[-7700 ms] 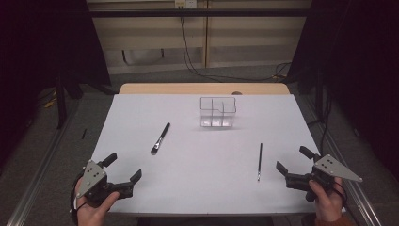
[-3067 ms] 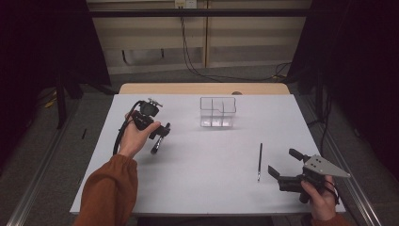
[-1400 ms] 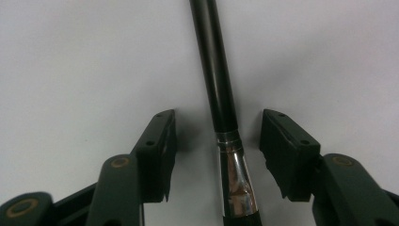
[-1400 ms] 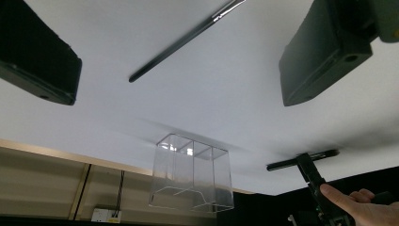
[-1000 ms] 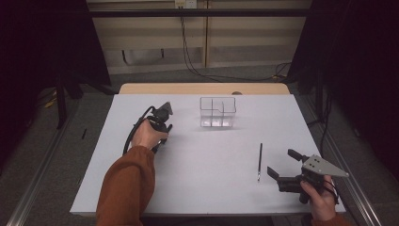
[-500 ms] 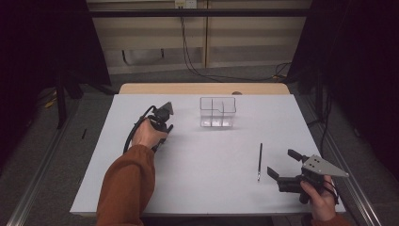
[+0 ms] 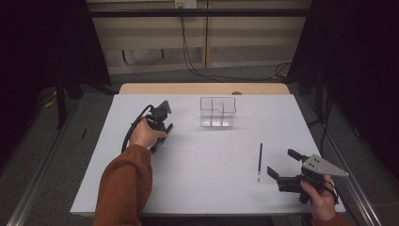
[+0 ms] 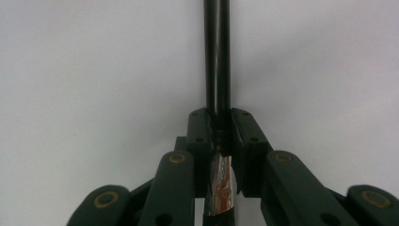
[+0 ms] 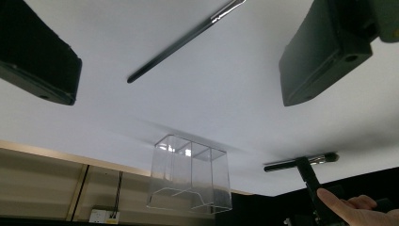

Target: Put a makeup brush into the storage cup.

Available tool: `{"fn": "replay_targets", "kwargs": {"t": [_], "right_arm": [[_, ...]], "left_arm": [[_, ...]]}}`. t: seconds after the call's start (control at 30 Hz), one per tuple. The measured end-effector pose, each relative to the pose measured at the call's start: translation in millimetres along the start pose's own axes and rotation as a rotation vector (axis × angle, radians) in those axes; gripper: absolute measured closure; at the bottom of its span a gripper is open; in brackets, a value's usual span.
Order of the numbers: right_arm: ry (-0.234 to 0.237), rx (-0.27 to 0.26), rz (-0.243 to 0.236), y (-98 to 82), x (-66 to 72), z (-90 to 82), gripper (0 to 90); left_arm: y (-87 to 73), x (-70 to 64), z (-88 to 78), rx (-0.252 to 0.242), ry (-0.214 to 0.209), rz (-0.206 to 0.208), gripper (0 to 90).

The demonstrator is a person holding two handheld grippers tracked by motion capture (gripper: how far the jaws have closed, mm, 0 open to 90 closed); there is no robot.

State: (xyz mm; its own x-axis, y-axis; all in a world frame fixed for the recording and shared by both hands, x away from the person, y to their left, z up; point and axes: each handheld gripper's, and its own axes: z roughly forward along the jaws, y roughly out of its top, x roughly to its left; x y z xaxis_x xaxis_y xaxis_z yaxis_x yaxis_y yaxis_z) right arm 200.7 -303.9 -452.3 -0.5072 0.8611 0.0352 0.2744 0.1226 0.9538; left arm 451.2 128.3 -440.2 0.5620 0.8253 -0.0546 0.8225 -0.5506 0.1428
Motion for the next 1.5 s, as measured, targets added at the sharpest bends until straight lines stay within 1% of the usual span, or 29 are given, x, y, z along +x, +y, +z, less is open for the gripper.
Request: {"fn": "replay_targets", "kwargs": {"t": [0.07, 0.13, 0.2, 0.23, 0.3, 0.37, 0.4, 0.43, 0.5, 0.57, 0.6, 0.7, 0.77, 0.8, 0.87, 0.93, 0.97, 1.0, 1.03, 1.07, 1.1, 1.17, 1.23, 1.27, 1.3, 1.33, 1.37, 1.4, 1.5], "right_arm": [[0.0, 0.0, 0.001, 0.0, 0.1, 0.0, 0.0], [0.0, 0.0, 0.0, 0.0, 0.2, 0.0, 0.0], [0.0, 0.0, 0.001, 0.0, 0.2, 0.1, 0.0], [0.0, 0.0, 0.001, 0.0, 0.2, -0.1, 0.0], [-0.001, 0.0, 0.0, 0.0, 0.1, -0.2, 0.0], [-0.002, -0.001, 0.0, 0.0, -0.2, -0.2, 0.0], [-0.002, -0.001, 0.0, 0.0, -0.2, -0.2, 0.0], [-0.003, -0.001, 0.001, 0.0, -0.3, -0.2, 0.0], [-0.003, -0.001, 0.002, 0.1, -0.2, -0.2, 0.0], [-0.003, -0.001, 0.0, 0.1, -0.1, -0.2, 0.0], [-0.003, -0.001, 0.0, 0.1, 0.0, -0.3, 0.0], [-0.004, 0.0, 0.001, 0.1, -0.2, -0.2, 0.0], [-0.005, 0.0, 0.003, 0.1, -0.2, 0.1, 0.0], [-0.005, 0.0, 0.003, 0.1, -0.2, 0.2, 0.0], [-0.005, -0.001, 0.003, 0.2, -0.2, 0.0, 0.0], [-0.005, -0.002, 0.004, 0.1, -0.4, -0.4, 0.0], [-0.007, -0.003, 0.006, 0.1, -0.6, -0.5, 0.0], [-0.007, -0.003, 0.007, 0.1, -0.7, -0.4, 0.0], [-0.007, -0.003, 0.006, 0.1, -0.8, -0.3, 0.0], [-0.006, -0.003, 0.007, 0.2, -0.5, -0.5, 0.0], [-0.005, -0.004, 0.005, 0.2, -0.3, -0.5, 0.0], [-0.004, -0.002, 0.002, 0.2, -0.3, -0.4, 0.0], [-0.004, -0.002, 0.007, 0.2, -0.2, -0.5, 0.0], [-0.005, -0.002, 0.007, 0.2, -0.2, -0.6, 0.0], [-0.005, -0.002, 0.007, 0.2, -0.3, -0.6, 0.0], [-0.005, -0.002, 0.008, 0.2, -0.4, -0.4, 0.0], [-0.006, -0.001, 0.007, 0.2, -0.4, -0.2, 0.0], [-0.005, -0.001, 0.006, 0.2, -0.2, -0.1, 0.0], [-0.003, -0.001, 0.003, 0.3, -0.1, 0.1, 0.0]], "left_arm": [[-0.7, 1.5, -3.7, -0.012, -0.019, -0.005, 79.0], [-2.3, 3.6, -7.3, -0.027, -0.021, -0.014, 78.9], [-4.3, 6.3, -9.7, -0.041, -0.036, -0.018, 78.9], [-5.6, 7.1, -10.7, -0.05, -0.044, -0.027, 78.9], [-8.4, 9.2, -12.7, -0.06, -0.057, -0.027, 78.9], [-11.4, 11.1, -15.2, -0.086, -0.078, -0.036, 78.9], [-13.4, 12.3, -17.1, -0.093, -0.08, -0.029, 78.9], [-15.2, 12.9, -18.6, -0.106, -0.074, -0.032, 78.9], [-18.2, 14.8, -20.9, -0.128, -0.08, -0.036, 78.9], [-21.8, 18.5, -23.6, -0.147, -0.091, -0.054, 78.9], [-23.6, 19.5, -24.2, -0.164, -0.093, -0.061, 78.8], [-28.0, 22.4, -25.0, -0.196, -0.096, -0.068, 78.8], [-30.7, 24.1, -25.8, -0.228, -0.103, -0.073, 78.8], [-31.7, 24.5, -26.4, -0.241, -0.101, -0.072, 78.8], [-34.0, 24.3, -27.9, -0.277, -0.105, -0.081, 78.8], [-37.3, 25.3, -30.3, -0.317, -0.113, -0.08, 78.8], [-38.4, 25.7, -30.8, -0.333, -0.118, -0.077, 78.8], [-40.5, 26.3, -31.7, -0.356, -0.116, -0.071, 78.8], [-42.1, 26.7, -32.2, -0.37, -0.115, -0.069, 78.8], [-43.2, 27.4, -32.3, -0.385, -0.112, -0.059, 78.8], [-45.4, 27.4, -32.6, -0.403, -0.122, -0.073, 78.8], [-48.4, 28.4, -32.0, -0.413, -0.119, -0.07, 78.8], [-54.2, 28.6, -29.9, -0.451, -0.135, -0.07, 78.8], [-56.3, 29.1, -29.2, -0.471, -0.134, -0.066, 78.8], [-59.2, 29.7, -28.7, -0.499, -0.145, -0.069, 78.8], [-62.4, 30.8, -28.2, -0.527, -0.143, -0.063, 78.8], [-64.1, 31.6, -28.3, -0.539, -0.145, -0.055, 78.8], [-66.5, 32.1, -28.6, -0.564, -0.138, -0.051, 78.8], [-71.3, 32.9, -31.7, -0.62, -0.146, -0.061, 78.8]]}}
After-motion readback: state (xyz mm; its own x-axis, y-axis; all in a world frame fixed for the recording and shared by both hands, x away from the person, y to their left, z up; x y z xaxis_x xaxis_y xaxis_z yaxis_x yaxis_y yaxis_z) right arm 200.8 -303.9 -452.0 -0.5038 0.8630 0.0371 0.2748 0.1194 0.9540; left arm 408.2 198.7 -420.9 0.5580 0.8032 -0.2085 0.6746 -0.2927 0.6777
